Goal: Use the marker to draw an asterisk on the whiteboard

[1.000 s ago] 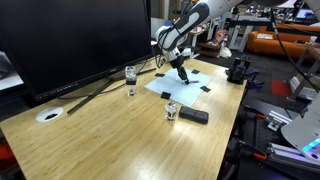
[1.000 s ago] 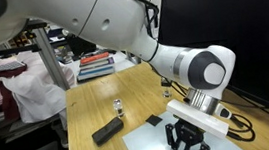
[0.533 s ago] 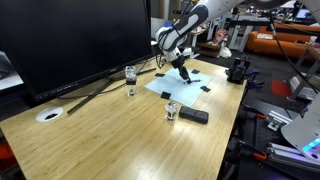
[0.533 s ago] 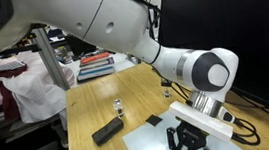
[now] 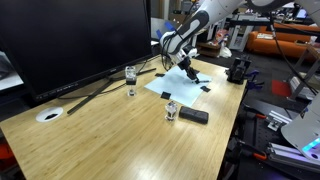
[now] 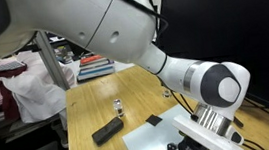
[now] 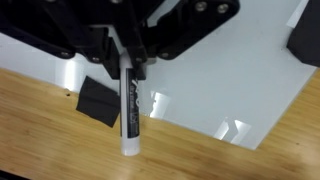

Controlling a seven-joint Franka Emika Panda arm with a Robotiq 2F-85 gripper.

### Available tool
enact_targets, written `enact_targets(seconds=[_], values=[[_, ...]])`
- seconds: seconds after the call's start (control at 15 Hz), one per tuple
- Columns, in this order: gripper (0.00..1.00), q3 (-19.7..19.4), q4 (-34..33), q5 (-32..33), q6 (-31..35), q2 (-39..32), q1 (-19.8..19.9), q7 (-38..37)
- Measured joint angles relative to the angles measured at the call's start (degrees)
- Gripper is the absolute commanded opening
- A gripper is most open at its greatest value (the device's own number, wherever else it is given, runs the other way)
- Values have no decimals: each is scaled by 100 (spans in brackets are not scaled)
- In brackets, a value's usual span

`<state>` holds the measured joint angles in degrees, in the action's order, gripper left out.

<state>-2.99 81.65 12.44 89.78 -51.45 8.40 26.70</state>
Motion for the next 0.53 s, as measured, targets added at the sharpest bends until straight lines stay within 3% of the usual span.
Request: enact_targets(seconds=[0.53], values=[[5,178,-67,-6,317,114,-17,1]])
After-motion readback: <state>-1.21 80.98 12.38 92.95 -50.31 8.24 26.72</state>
